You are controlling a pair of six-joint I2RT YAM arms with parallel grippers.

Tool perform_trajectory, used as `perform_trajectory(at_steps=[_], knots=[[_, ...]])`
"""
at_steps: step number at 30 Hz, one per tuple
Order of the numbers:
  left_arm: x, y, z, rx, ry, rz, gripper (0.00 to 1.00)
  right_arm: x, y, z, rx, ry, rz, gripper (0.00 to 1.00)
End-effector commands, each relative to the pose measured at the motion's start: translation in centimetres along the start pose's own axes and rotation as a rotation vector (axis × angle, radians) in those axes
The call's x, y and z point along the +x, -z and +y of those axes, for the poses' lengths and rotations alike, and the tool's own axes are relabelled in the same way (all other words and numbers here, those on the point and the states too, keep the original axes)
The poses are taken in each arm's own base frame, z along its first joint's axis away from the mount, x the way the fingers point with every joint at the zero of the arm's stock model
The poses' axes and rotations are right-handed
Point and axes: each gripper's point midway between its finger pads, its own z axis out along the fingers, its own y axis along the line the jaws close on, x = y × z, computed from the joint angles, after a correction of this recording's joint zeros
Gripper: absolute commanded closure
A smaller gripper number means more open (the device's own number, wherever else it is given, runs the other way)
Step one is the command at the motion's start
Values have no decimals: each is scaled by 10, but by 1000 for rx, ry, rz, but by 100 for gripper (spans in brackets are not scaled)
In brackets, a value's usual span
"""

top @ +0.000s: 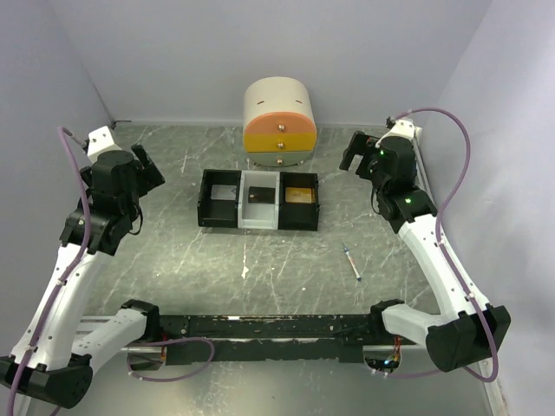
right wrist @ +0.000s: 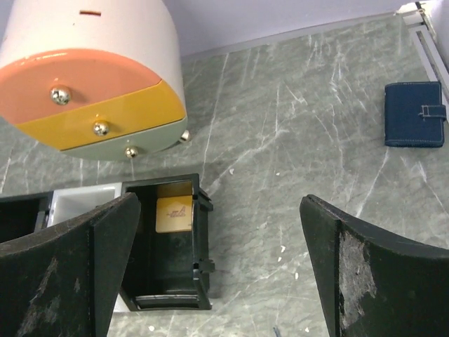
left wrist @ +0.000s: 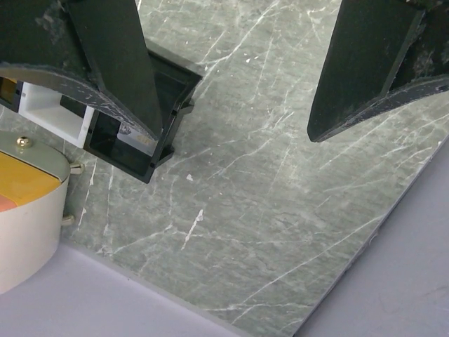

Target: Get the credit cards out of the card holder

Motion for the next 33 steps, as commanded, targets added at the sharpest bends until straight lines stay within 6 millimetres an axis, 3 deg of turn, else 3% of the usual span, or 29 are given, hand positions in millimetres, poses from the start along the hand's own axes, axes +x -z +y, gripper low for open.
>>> perform_trajectory(at_steps=[1, 5, 11, 13, 20, 25, 33], knots=[[-7, -5, -5, 48, 15, -41, 4, -4, 0, -7, 46, -79, -43, 0], [18, -9, -11, 81, 14, 64, 5, 13, -6, -5, 14, -50, -17, 0], [69, -14, -43, 263, -80, 290, 6, 47, -43, -56, 168, -131, 177, 0], [84, -13, -55, 330, -55, 337, 6, 44, -53, -66, 180, -159, 187, 0], [135, 10, -91, 601, 48, 503, 6, 67, -104, -106, 285, -197, 345, 0], [142, 17, -88, 628, 34, 512, 6, 73, -139, -134, 390, -152, 374, 0], [132, 19, -79, 588, 1, 480, 7, 76, -169, -192, 554, -104, 380, 0]])
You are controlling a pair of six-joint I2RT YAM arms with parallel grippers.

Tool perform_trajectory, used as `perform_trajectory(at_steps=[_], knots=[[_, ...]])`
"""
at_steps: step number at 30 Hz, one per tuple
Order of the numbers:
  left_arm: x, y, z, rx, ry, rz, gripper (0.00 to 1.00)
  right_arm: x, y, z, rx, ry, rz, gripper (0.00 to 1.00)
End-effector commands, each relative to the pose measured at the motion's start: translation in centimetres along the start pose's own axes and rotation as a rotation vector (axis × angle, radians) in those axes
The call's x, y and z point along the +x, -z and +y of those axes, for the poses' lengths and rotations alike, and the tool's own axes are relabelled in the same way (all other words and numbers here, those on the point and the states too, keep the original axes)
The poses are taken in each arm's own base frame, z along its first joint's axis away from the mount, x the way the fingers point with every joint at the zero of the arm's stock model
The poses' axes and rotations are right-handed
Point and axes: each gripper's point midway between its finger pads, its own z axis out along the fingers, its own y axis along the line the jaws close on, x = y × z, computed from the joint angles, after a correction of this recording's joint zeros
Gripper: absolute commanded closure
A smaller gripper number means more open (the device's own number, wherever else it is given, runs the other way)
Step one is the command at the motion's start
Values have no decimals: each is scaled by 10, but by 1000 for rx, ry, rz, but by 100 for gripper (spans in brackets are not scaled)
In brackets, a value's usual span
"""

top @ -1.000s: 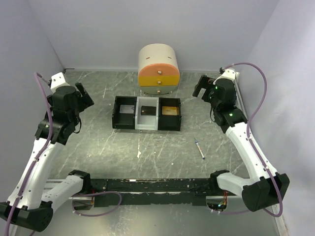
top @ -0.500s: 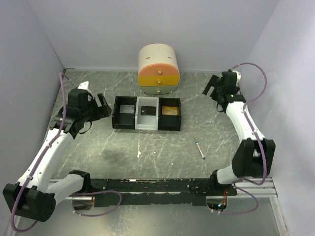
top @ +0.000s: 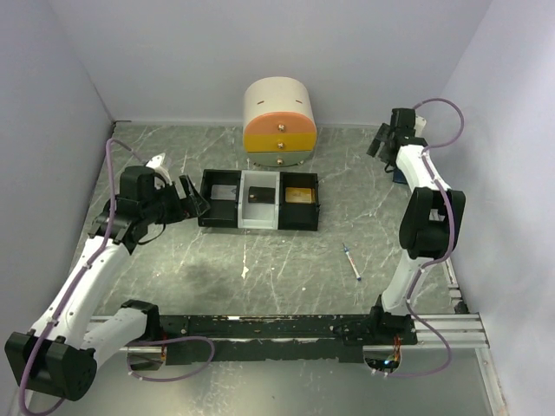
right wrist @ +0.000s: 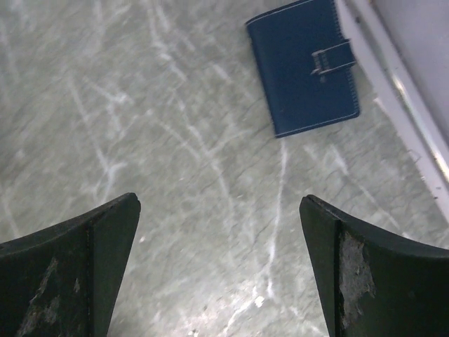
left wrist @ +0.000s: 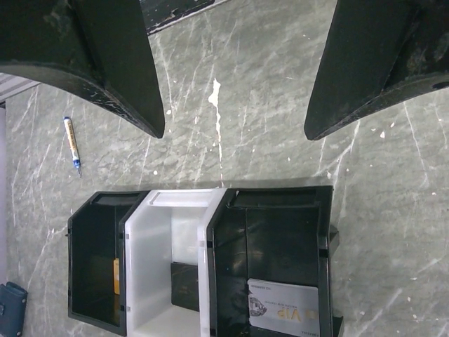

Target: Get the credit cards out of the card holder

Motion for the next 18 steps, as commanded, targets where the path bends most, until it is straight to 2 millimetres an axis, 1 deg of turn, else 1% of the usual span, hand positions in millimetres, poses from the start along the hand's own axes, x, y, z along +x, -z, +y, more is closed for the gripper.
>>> perform_trajectory(at_steps=[1, 2, 3, 5, 7, 10, 11, 13, 16, 18], knots=[[-14, 12, -5, 11, -23, -54, 12, -19, -16, -33, 100, 11, -21, 0], [-15, 13, -4, 7, -31, -60, 17, -19, -19, -36, 113, 20, -14, 0], [-15, 15, -3, 3, -35, -65, 17, -21, -22, -40, 126, 28, -19, 0], [-16, 17, 0, -16, -33, -78, 12, -22, -32, -44, 137, 50, -26, 0], [-17, 19, 1, -17, -35, -86, 15, -18, -45, -52, 156, 54, 11, 2], [-17, 21, 2, -30, -35, -92, 11, -20, -55, -59, 170, 44, -7, 3], [-17, 21, 3, -33, -36, -95, 11, -16, -59, -60, 160, 45, -25, 4], [-17, 21, 3, -32, -39, -96, 9, -22, -60, -53, 120, 35, -29, 5], [-15, 22, 6, -46, -39, -81, 5, -16, -67, -51, 103, 21, -22, 5], [-13, 21, 8, -52, -30, -91, 5, -11, -78, -58, 145, -4, -37, 8]])
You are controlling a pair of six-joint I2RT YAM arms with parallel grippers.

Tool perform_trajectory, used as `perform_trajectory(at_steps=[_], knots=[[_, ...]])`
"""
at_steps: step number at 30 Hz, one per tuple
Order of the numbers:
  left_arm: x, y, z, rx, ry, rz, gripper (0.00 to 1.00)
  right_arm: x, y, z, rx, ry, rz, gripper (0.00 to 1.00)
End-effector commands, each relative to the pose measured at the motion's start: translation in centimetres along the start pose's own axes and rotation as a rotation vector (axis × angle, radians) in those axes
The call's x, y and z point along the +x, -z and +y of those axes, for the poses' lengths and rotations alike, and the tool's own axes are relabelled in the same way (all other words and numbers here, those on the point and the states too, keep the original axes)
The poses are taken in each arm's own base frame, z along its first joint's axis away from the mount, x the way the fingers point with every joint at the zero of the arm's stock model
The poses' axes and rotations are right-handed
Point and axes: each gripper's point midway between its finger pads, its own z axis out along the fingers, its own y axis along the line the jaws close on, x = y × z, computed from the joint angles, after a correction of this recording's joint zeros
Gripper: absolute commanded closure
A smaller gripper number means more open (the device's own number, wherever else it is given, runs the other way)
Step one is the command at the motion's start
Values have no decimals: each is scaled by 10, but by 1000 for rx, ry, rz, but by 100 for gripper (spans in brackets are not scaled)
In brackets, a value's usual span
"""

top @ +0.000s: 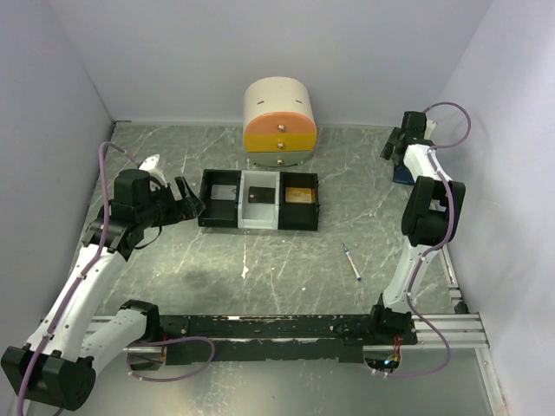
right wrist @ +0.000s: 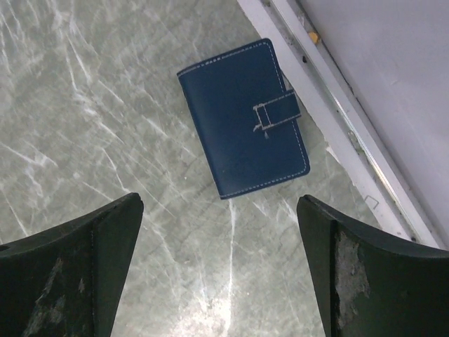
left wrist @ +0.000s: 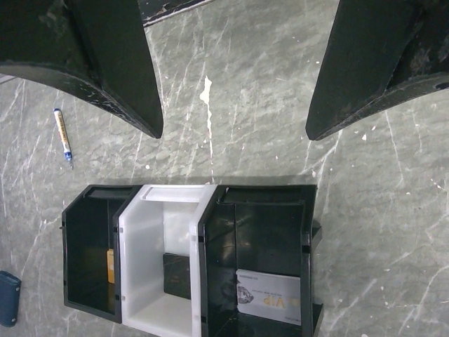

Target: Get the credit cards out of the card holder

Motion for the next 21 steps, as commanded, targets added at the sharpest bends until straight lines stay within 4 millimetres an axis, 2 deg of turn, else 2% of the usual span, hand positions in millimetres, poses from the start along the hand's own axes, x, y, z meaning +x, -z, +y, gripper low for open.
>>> perform_trajectory(at_steps=[1, 3, 6, 8, 12, 15, 21], knots=[[-7, 5, 5, -23, -5, -41, 4, 2, -24, -6, 32, -45, -49, 9], [-6, 6, 5, -20, -5, -41, 4, 1, -34, -6, 22, -58, -85, 10], [-5, 9, 6, -29, -6, -41, 3, -13, -41, -8, 25, -53, -133, 11], [-6, 11, 8, -39, -9, -46, 2, -22, -49, 1, -31, -42, -159, 12], [-6, 12, 10, -48, -9, -61, 2, -21, -66, 3, -25, -30, -132, 12], [-6, 13, 11, -51, -14, -55, 2, -24, -66, 5, -45, -30, -161, 14], [-6, 11, 12, -54, -18, -56, 2, -13, -61, 0, -17, -86, -116, 22]])
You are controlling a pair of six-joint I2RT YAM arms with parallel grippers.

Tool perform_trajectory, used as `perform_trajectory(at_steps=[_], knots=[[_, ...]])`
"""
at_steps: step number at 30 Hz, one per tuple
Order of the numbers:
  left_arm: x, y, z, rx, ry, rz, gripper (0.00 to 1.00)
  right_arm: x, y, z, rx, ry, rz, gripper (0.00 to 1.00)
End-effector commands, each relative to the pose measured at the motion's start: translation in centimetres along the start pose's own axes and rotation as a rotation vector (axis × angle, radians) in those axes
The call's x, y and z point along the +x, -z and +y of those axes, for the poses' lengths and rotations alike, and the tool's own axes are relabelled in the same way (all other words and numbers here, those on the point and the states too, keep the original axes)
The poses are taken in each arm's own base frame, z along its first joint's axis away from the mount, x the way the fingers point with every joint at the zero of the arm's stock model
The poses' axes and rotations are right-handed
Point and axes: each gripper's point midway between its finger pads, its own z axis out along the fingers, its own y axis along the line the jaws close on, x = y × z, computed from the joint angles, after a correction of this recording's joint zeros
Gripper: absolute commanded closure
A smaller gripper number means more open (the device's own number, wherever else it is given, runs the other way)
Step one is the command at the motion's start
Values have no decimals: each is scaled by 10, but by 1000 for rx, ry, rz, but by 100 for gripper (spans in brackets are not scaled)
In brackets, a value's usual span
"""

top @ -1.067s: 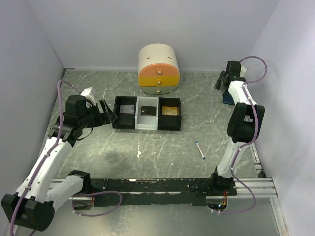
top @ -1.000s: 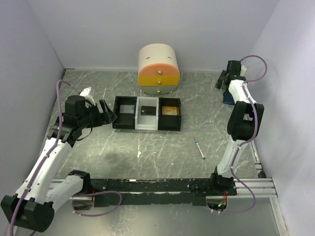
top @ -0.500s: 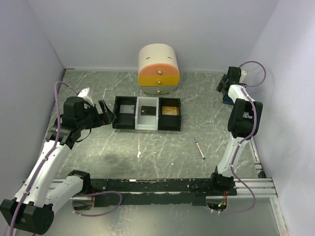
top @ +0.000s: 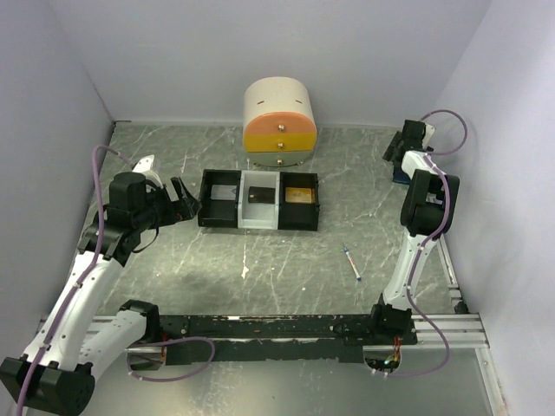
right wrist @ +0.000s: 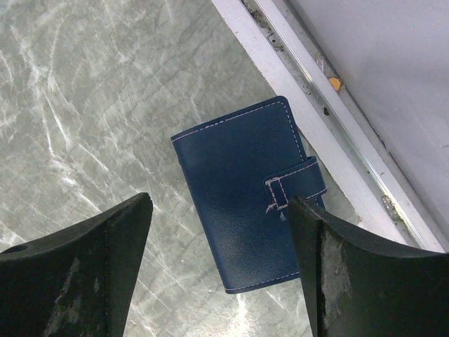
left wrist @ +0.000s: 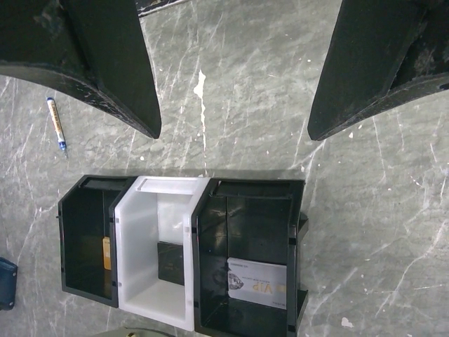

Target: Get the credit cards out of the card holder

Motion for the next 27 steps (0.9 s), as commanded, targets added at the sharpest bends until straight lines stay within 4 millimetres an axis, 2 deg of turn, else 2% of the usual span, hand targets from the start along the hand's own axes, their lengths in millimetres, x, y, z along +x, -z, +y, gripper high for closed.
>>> perform_trajectory(at_steps=[1, 10, 14, 17, 21, 25, 27], knots=[[1, 0, 7, -24, -9, 1, 2, -12, 6, -3, 4, -54, -30, 23], [-1, 4, 9, -42, -21, -6, 2, -9, 7, -18, 66, -166, -114, 28], [-1, 4, 9, -36, -14, -11, 2, 7, 1, -21, 78, -164, -71, 28], [-1, 4, 8, -34, -12, -7, 2, 27, 1, -19, 59, -130, -5, 38], [-3, 5, 8, -40, -18, -11, 2, 49, 21, -21, 22, -98, 45, 46], [-5, 3, 6, -31, -18, -15, 2, 70, 44, -18, -25, -61, 98, 49], [-4, 1, 5, -22, -17, -10, 2, 67, 58, -16, -44, -47, 102, 49]])
